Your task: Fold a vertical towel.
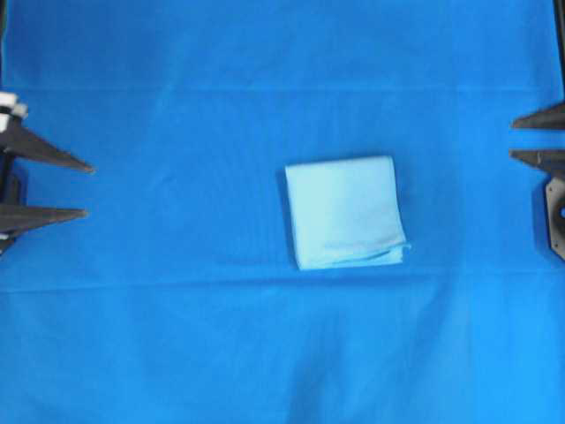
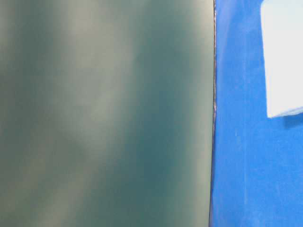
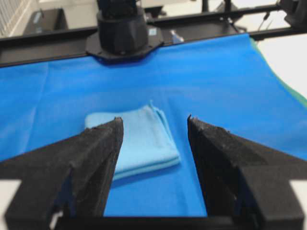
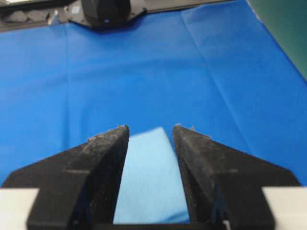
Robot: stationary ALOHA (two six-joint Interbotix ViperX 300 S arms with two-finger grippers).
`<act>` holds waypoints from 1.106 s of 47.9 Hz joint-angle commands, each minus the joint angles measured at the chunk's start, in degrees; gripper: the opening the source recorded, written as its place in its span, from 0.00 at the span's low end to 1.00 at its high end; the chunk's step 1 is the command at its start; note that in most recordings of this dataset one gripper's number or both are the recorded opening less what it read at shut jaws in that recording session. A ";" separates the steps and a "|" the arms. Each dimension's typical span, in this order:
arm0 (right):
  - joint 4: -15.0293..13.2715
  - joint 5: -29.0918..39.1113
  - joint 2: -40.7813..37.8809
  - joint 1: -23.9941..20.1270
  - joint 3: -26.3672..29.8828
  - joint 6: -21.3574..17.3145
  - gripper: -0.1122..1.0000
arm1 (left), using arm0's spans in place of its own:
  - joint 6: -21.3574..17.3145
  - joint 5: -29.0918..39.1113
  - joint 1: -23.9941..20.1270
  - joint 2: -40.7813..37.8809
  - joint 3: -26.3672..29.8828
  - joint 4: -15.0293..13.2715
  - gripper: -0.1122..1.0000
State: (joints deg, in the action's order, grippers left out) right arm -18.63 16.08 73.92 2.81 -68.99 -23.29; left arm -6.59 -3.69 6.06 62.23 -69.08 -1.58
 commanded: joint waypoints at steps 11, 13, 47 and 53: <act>0.79 -6.24 0.35 1.49 -5.01 -0.62 0.54 | 2.81 5.71 -2.90 11.07 -5.54 -0.09 0.59; 1.05 -7.21 0.35 2.02 -5.80 -0.62 0.54 | 3.34 6.77 -3.08 11.60 -5.98 -0.09 0.58; 1.76 -9.67 -0.09 4.66 -7.91 -0.70 0.54 | 3.87 8.09 -3.16 11.60 -7.29 -0.09 0.58; 1.76 -9.58 -0.18 4.75 -7.91 -0.79 0.54 | 3.87 8.17 -3.16 11.60 -7.21 -0.09 0.58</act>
State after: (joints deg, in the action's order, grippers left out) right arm -16.96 6.86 74.71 7.47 -77.52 -23.99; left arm -2.90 4.75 3.16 74.36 -76.99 -1.58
